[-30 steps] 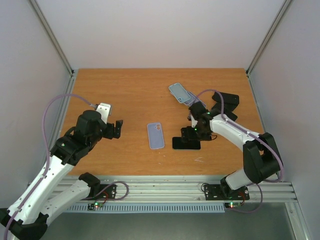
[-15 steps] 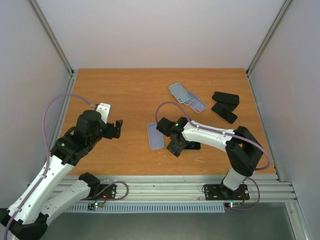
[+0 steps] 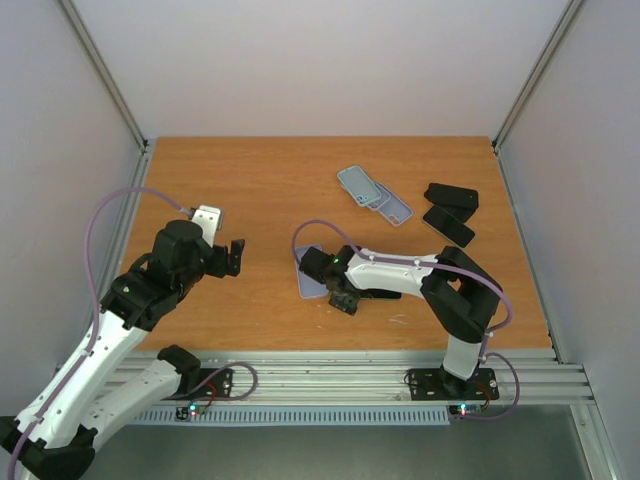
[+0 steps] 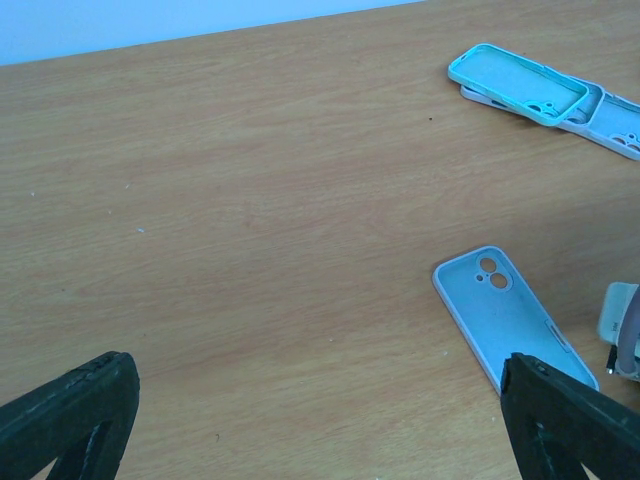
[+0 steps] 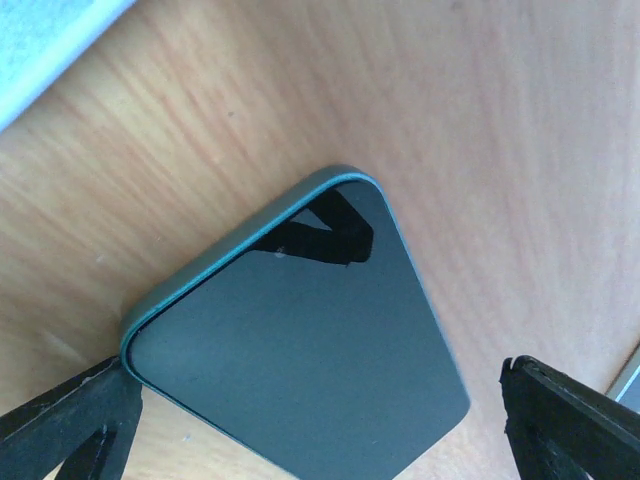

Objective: Put the phone into the phone case
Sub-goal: Adjust the phone at the center of the board.

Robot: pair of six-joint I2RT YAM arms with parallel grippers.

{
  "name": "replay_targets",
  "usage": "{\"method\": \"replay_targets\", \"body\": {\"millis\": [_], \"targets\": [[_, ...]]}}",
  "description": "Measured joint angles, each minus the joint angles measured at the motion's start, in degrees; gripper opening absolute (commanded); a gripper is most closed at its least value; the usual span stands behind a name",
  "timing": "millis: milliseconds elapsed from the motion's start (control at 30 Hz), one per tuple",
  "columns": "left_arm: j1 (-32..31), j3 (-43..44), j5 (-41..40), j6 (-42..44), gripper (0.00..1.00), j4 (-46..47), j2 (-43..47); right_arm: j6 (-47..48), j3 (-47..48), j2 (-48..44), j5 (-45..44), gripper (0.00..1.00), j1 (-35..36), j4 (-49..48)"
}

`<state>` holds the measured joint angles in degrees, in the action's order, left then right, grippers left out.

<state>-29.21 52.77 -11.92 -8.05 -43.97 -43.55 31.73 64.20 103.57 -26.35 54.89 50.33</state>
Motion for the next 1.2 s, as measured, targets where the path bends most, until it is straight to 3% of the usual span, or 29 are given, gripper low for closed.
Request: {"method": "replay_targets", "body": {"millis": [200,400,767,1200], "targets": [[0.0,0.0,-0.3,0.0,0.99,0.0,0.0,1.7,1.1,1.3,-2.6,0.98,-2.8,-2.1],[0.0,0.0,-0.3,0.0,0.99,0.0,0.0,1.1,3.5,2.8,-1.6,0.98,-10.7,-3.5],[0.0,0.0,-0.3,0.0,0.99,0.0,0.0,-3.8,6.2,3.7,10.0,0.98,-25.6,-3.2],[0.0,0.0,-0.2,0.0,0.99,0.0,0.0,-10.5,2.6,2.0,23.9,0.99,-33.2,-2.2]]}}
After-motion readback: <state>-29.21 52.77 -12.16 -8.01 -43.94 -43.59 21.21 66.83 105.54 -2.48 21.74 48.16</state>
